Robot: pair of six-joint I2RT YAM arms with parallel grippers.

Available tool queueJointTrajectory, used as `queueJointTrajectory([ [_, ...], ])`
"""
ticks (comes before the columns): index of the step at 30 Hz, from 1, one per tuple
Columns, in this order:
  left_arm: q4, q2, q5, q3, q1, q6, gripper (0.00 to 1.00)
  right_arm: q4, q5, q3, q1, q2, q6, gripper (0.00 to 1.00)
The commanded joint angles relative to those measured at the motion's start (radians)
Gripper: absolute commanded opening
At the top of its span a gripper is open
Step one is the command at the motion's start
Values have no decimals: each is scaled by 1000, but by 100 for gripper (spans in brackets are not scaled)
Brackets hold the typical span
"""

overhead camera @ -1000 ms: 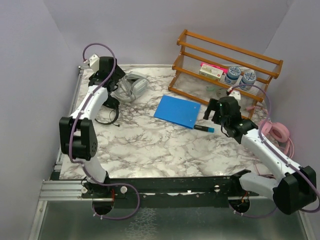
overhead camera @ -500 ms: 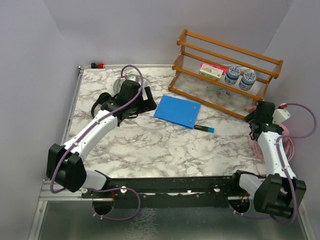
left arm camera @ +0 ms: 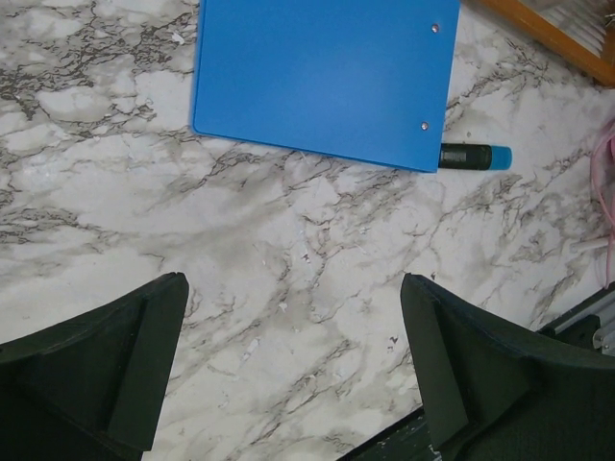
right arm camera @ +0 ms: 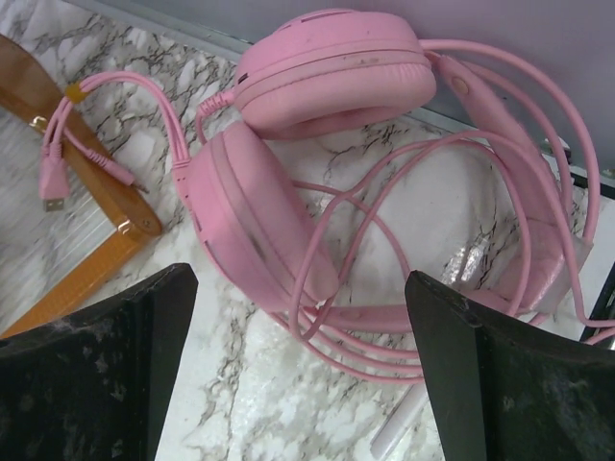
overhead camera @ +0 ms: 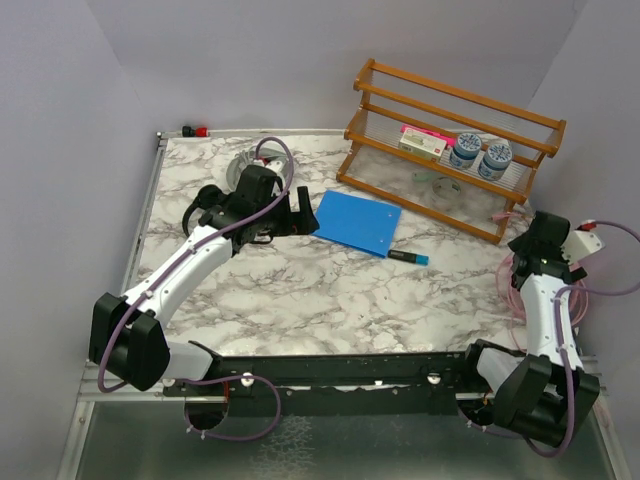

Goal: Wrap the headphones
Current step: Pick up the headphones from the corner of the board.

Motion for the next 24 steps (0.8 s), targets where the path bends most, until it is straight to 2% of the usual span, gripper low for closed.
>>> queueJointTrajectory([
  [1,28,-6,71,-22,-4,31,99,119,-78,-24,-46,43,-67,100],
  [9,44,50,104,-15,-5,40,99,215,-144,-37,-53,163,-114,100],
  [16,55,47,86,-28,-6,48,99,216,-163,-43,-53,219,-92,99],
  [18,60,43,87,-35,-6,49,99,221,-170,-43,-53,237,-86,93],
  [20,64,42,86,-40,-5,51,99,217,-184,-38,-53,259,-79,80],
  [24,79,43,88,-54,-5,52,99,174,-182,-29,-53,241,-60,64],
])
